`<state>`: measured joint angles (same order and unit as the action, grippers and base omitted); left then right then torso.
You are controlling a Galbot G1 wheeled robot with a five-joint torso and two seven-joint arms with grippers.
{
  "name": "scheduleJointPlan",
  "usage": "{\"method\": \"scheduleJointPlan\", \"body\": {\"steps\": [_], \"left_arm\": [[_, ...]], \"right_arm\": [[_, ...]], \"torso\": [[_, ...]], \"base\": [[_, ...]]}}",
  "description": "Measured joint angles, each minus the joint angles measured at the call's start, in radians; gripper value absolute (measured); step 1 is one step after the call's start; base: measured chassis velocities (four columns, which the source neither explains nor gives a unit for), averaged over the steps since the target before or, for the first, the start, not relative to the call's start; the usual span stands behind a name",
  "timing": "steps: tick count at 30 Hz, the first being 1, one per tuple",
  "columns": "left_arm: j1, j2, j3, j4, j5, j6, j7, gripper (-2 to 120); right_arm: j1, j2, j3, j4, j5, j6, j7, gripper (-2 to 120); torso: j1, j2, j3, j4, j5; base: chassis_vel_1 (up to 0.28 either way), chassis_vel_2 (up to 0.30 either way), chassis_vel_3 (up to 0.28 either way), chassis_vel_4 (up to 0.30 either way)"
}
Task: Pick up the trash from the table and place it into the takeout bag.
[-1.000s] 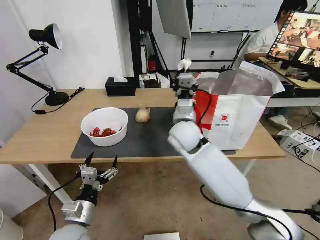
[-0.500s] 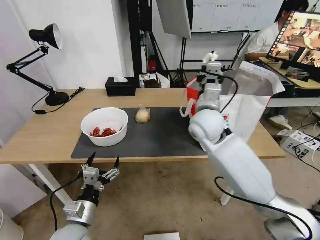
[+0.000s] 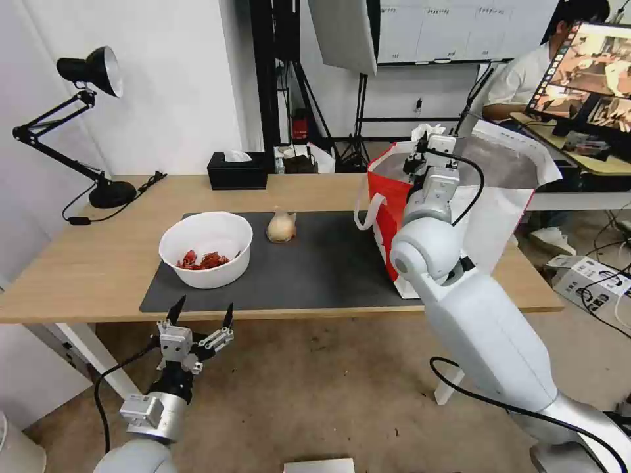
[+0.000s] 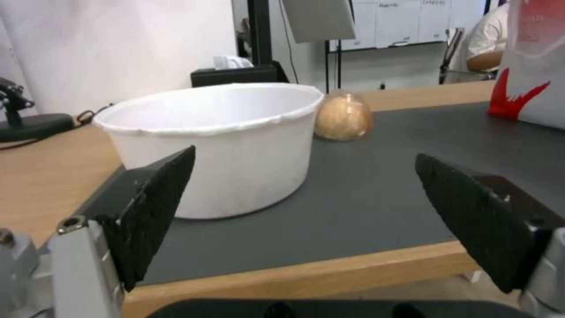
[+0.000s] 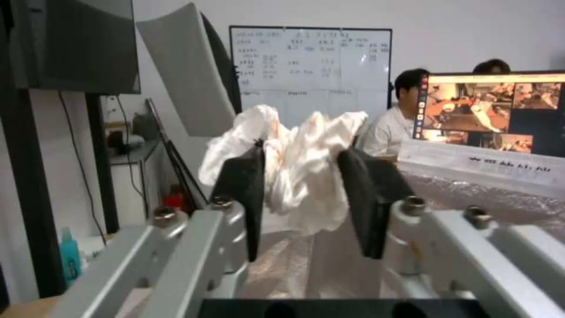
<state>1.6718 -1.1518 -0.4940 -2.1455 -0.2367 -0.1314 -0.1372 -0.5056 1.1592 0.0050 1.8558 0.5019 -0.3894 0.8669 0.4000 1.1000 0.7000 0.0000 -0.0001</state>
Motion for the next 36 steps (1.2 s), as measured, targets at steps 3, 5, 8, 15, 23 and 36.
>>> {"method": "scheduleJointPlan", "body": {"steps": [3, 5, 8, 15, 23, 36], "left_arm": [[0.004, -0.006, 0.005, 0.004, 0.006, -0.001, 0.001, 100], [0.007, -0.008, 0.005, 0.004, 0.008, -0.003, 0.002, 100], [0.009, -0.007, 0.002, 0.002, 0.009, -0.003, 0.002, 100], [0.010, -0.004, -0.005, -0.003, 0.007, -0.003, 0.002, 100], [0.016, -0.005, -0.004, -0.009, 0.009, -0.003, 0.001, 100], [0.030, -0.004, -0.013, -0.030, 0.010, -0.003, 0.001, 100]], "right_arm": [[-0.001, -0.005, 0.000, -0.001, 0.000, 0.000, -0.003, 50], [-0.003, -0.003, -0.001, -0.002, 0.000, 0.000, -0.004, 59], [-0.003, 0.001, -0.004, -0.002, -0.001, 0.000, -0.004, 70], [-0.003, 0.001, -0.008, 0.000, 0.000, 0.000, -0.005, 90], [0.000, -0.020, -0.006, 0.023, 0.039, -0.019, -0.004, 100], [-0.026, -0.040, 0.000, 0.058, 0.063, 0.012, -0.044, 100]], "torso": [[0.000, 0.000, 0.000, 0.0000, 0.0001], [0.000, 0.000, 0.000, 0.0000, 0.0001], [0.000, 0.000, 0.000, 0.0001, 0.0001], [0.000, 0.000, 0.000, 0.0000, 0.0002], [0.000, 0.000, 0.000, 0.0000, 0.0002], [0.000, 0.000, 0.000, 0.0001, 0.0002]], "base": [[0.000, 0.000, 0.000, 0.000], [0.000, 0.000, 0.000, 0.000], [0.000, 0.000, 0.000, 0.000], [0.000, 0.000, 0.000, 0.000], [0.000, 0.000, 0.000, 0.000], [0.000, 0.000, 0.000, 0.000]]}}
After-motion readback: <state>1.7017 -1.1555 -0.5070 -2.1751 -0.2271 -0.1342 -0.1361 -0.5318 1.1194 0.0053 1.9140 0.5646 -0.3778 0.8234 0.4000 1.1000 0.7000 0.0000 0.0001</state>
